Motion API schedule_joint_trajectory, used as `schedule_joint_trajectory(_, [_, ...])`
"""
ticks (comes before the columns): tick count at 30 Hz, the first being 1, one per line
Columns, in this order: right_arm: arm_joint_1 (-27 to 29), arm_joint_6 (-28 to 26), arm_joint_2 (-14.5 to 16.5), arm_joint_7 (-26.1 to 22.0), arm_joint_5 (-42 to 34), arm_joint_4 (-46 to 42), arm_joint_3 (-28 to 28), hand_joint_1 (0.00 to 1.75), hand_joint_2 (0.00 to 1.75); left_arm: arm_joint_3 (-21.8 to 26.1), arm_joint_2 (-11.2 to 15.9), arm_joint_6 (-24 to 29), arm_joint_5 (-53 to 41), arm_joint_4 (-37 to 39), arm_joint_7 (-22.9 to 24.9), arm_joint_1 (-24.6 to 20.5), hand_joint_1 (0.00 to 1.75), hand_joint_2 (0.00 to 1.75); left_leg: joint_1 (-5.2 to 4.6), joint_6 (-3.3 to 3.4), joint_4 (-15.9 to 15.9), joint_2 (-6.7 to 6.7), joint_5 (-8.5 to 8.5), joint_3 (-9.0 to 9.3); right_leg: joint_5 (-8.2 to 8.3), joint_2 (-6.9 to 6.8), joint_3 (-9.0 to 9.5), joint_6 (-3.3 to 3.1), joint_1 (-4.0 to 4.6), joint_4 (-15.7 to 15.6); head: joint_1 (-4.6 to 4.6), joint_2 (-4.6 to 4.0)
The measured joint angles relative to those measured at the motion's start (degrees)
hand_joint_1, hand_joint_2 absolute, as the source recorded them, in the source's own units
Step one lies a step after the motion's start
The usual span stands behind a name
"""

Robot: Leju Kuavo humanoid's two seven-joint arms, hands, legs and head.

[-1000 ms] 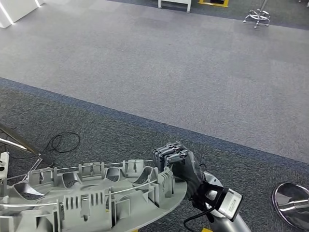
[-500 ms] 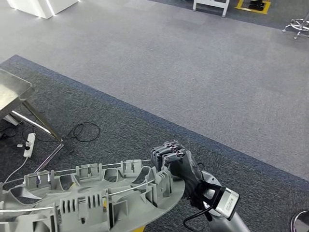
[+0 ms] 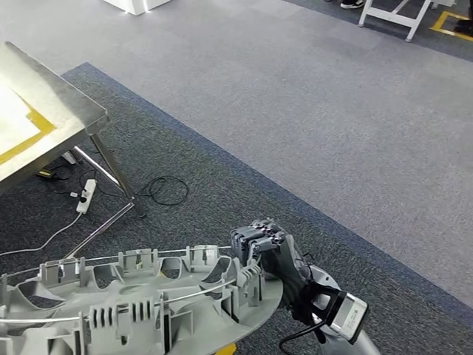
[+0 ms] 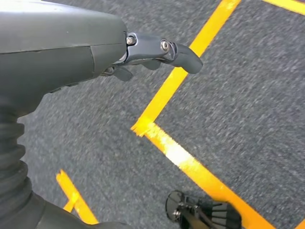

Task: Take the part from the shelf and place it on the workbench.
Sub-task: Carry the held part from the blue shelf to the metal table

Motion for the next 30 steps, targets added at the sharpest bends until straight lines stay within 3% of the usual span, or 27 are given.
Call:
schedule_joint_trajectory(1, [0.1,0.0,0.0,0.0,0.0,0.0,0.0,1.75,1.75,0.1,0.0,0.0,0.0,0.0,0.0,0.0,0.00,1.75,0.15,-0.43,0.0,-0.60,0.10,-0.29,-0.26,0.54,0.34,-0.16,0.03,-0.6,0.02,0.00])
schedule_joint_trajectory(3, [0.2,0.0,0.0,0.0,0.1,-0.1,0.0,1.75,1.75,0.3,0.0,-0.1,0.0,0.0,-0.1,0.1,0.00,1.75,0.45,-1.22,0.0,-1.47,0.25,-0.66,-0.17,-0.60,0.63,-0.58,0.10,-0.9,0.04,0.00])
schedule_joint_trajectory(5, [0.2,-0.1,0.1,0.0,0.2,-0.2,0.0,1.75,1.75,0.5,0.1,-0.2,0.0,-0.1,-0.1,0.1,0.00,1.75,0.27,-1.81,2.1,0.87,-1.07,-1.60,-0.13,-2.26,1.23,-1.23,-0.04,-1.4,-0.25,0.00])
schedule_joint_trajectory(7, [0.3,-0.3,0.1,0.0,0.2,-0.2,0.0,1.75,1.75,0.5,0.1,-0.4,0.0,-0.1,-0.2,-0.1,0.00,1.75,0.16,-2.29,8.7,4.41,-4.38,-4.68,-0.37,-4.13,1.77,-1.80,0.03,-1.6,-0.57,0.00])
schedule_joint_trajectory(9, [0.5,-0.4,0.1,0.0,0.3,-0.2,-0.1,1.75,1.75,0.5,0.1,-0.5,0.0,-0.1,-0.2,-0.1,0.00,1.75,0.31,-2.56,15.4,5.45,-6.73,-8.07,-0.70,-5.98,2.05,-2.02,0.17,-1.6,-0.63,0.00])
schedule_joint_trajectory(10, [0.6,-0.4,0.1,0.0,0.3,-0.2,-0.1,1.75,1.75,0.6,0.1,-0.5,-0.1,-0.1,-0.2,-0.1,0.00,1.75,0.36,-2.60,16.4,5.56,-6.45,-8.60,-0.87,-6.82,2.20,-2.01,0.20,-1.6,-0.64,0.00])
schedule_joint_trajectory(11, [0.6,-0.4,0.1,0.0,0.3,-0.2,0.0,1.75,1.75,0.6,0.1,-0.5,-0.1,-0.1,-0.3,-0.1,0.00,1.75,0.37,-2.58,14.8,5.72,-5.00,-7.86,-1.06,-7.58,2.44,-1.93,0.21,-1.6,-0.66,0.00])
schedule_joint_trajectory(12, [0.6,-0.4,0.1,0.0,0.3,-0.2,0.0,1.75,1.75,0.6,0.1,-0.6,-0.1,-0.1,-0.3,-0.1,0.00,1.75,0.34,-2.45,11.3,6.23,-2.85,-6.05,-1.30,-8.30,2.77,-1.81,0.21,-1.6,-0.66,0.00])
schedule_joint_trajectory(14, [0.6,-0.3,0.1,0.0,0.3,-0.2,-0.1,1.75,1.75,0.6,0.1,-0.6,-0.3,-0.1,-0.6,-0.2,0.00,1.75,-0.04,-1.89,3.5,8.57,0.18,-2.04,-1.86,-9.53,3.40,-1.33,0.42,-1.6,-0.67,0.00])
schedule_joint_trajectory(16, [0.6,-0.3,0.1,0.0,0.3,-0.2,-0.1,1.75,1.75,0.6,0.1,-0.7,-0.7,-0.1,-0.9,-0.2,0.00,1.75,-0.54,-1.18,0.4,9.84,0.49,-0.65,-2.29,-10.56,3.76,-0.72,0.73,-1.6,-0.65,0.00])
schedule_joint_trajectory(18, [0.6,-0.4,0.1,0.0,0.2,-0.2,-0.1,1.75,1.75,0.6,0.1,-0.8,-0.9,-0.2,-1.0,-0.2,0.00,1.75,-0.59,-0.49,0.1,8.70,0.45,-0.71,-2.62,-11.56,4.05,-0.05,0.79,-1.9,-0.64,0.00])
schedule_joint_trajectory(19, [0.6,-0.4,0.1,0.0,0.2,-0.3,-0.1,1.75,1.75,0.6,0.1,-0.8,-0.9,-0.2,-1.0,-0.2,0.00,1.75,-0.47,-0.17,-0.1,8.08,0.49,-0.53,-3.02,-11.18,4.09,0.29,0.70,-1.6,-0.56,0.00])
schedule_joint_trajectory(21, [0.6,-0.4,0.1,0.0,0.2,-0.5,-0.2,1.75,1.75,0.5,0.0,-0.8,-0.9,-0.2,-1.1,-0.3,0.00,1.75,-0.13,0.46,-0.5,6.89,0.53,-0.05,-5.24,-8.44,2.41,0.76,0.54,2.2,-0.20,0.00])
schedule_joint_trajectory(23, [0.8,-0.4,0.0,0.0,0.1,-0.6,-0.4,1.75,1.75,0.5,0.0,-0.8,-1.0,-0.2,-1.2,-0.3,0.00,1.75,-0.13,0.88,-0.5,5.69,0.33,0.08,-8.37,-5.65,-1.95,0.84,0.53,10.2,0.17,0.00])
schedule_joint_trajectory(24, [1.0,-0.4,0.0,0.0,0.2,-0.6,-0.5,1.75,1.75,0.5,0.0,-0.8,-1.1,-0.2,-1.2,-0.3,0.00,1.75,-0.17,1.01,-0.5,4.96,0.23,0.13,-9.12,-5.20,-4.19,0.81,0.56,13.6,0.26,0.00])
schedule_joint_trajectory(25, [1.2,-0.4,0.0,0.0,0.3,-0.6,-0.6,1.75,1.75,0.5,0.0,-0.8,-1.2,-0.2,-1.2,-0.3,0.00,1.75,-0.22,1.09,-0.5,4.19,0.11,0.24,-8.76,-5.02,-5.64,0.73,0.60,15.1,0.27,0.00])
schedule_joint_trajectory(26, [1.4,-0.4,-0.1,0.0,0.4,-0.6,-0.7,1.75,1.75,0.5,0.0,-0.8,-1.3,-0.2,-1.3,-0.3,0.00,1.75,-0.25,1.09,-0.5,3.40,-0.02,0.43,-7.18,-4.91,-5.96,0.60,0.64,14.3,0.27,0.00])
schedule_joint_trajectory(27, [1.5,-0.3,-0.1,0.0,0.5,-0.6,-0.7,1.75,1.75,0.5,0.0,-0.8,-1.4,-0.2,-1.3,-0.3,0.00,1.75,-0.26,1.05,-0.4,2.69,-0.20,0.71,-4.63,-4.63,-5.05,0.41,0.65,11.2,0.28,0.00])
schedule_joint_trajectory(29, [1.5,-0.3,-0.1,0.0,0.6,-0.7,-0.9,1.75,1.75,0.5,0.0,-0.8,-1.6,-0.2,-1.4,-0.3,0.00,1.75,-0.33,0.73,-0.3,1.51,-0.74,1.23,-0.45,-3.38,-1.88,-0.05,0.64,3.2,0.35,0.00])
schedule_joint_trajectory(30, [1.5,-0.3,-0.1,0.0,0.6,-0.7,-0.9,1.75,1.75,0.5,0.0,-0.8,-1.6,-0.2,-1.5,-0.3,0.00,1.75,-0.35,0.46,-0.3,1.11,-0.98,1.30,0.34,-2.79,-0.58,-0.27,0.67,0.5,0.38,0.00])
